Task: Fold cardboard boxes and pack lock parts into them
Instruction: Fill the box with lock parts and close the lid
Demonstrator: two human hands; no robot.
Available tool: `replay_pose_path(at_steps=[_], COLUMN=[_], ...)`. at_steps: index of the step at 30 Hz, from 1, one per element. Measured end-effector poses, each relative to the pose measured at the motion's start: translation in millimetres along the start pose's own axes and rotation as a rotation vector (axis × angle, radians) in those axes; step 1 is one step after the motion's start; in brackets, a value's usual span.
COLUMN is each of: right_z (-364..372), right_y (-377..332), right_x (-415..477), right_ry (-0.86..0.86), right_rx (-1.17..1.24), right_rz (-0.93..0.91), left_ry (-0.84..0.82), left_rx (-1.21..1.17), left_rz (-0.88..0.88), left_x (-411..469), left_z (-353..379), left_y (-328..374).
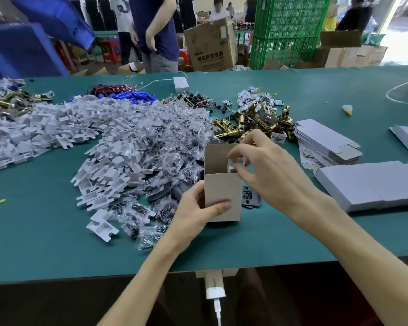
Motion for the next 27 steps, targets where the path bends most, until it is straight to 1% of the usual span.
replay_pose_path(at_steps=[3, 5, 7, 10, 12, 14, 15, 16, 18, 20, 21, 23, 27], right_z=[-0.2, 1.5, 1.4, -7.3, -10.9, -3.2, 5.9, 18.3, 48.1, 74.2, 83.4, 93.5, 95.8], right_y=[-0.5, 1.1, 5.2, 18.3, 36.0, 58.2, 69.4, 79.1, 92.2, 95.8, 95.1, 93.7, 93.9], right_x=[-0.3, 0.0, 0.0, 0.1, 0.4, -1.7, -3.4, -5.9, -15.0, -27.1, -32.0, -37.3, -35.2], right_ry=[0.003, 0.004, 0.026, 0.156, 0.236, 0.239, 0.195, 0.115, -0.096, -0.278, -0.340, -0.379, -0.355], right_rx=[-0.079, -0.066, 0.018, 0.189, 0.263, 0.308, 0.301, 0.266, 0.172, 0.122, 0.099, 0.061, 0.042], right_rz=[0.003, 0.002, 0.017, 0.062, 0.127, 0.226, 0.279, 0.328, 0.396, 0.421, 0.420, 0.421, 0.407], left_ry=[0.004, 0.004, 0.003, 0.006, 0.008, 0.017, 0.028, 0.044, 0.081, 0.096, 0.098, 0.097, 0.085], left_rx=[0.001, 0.001, -0.007, -0.006, 0.004, 0.003, -0.006, -0.018, -0.039, -0.040, -0.034, -0.017, 0.003], left_rz=[0.001, 0.001, -0.003, -0.006, -0.006, -0.005, -0.004, -0.004, 0.000, 0.007, 0.007, 0.003, 0.001], left_x=[0.4, 0.3, 0.0, -0.1, 0.6, 1.1, 1.3, 1.4, 1.6, 1.7, 1.7, 1.9, 2.7], left_z=[0.1, 0.3, 0.4, -0.3, -1.2, -1.9, -2.6, -3.6, -6.7, -8.2, -8.4, -8.4, -7.3], left_y=[0.3, 0.5, 0.0, -0.7, -2.1, -2.3, -2.2, -2.0, -1.3, -1.5, -2.2, -3.6, -4.9])
Point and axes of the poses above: each hand's wrist, its own x-axis towards the middle knuckle, its own z-axis out of the palm, y = z × x, the point moved 8 cm from there along x, towards the middle knuckle, and after that the axes turned 2 degrees about -z, right-handed, at the moved point
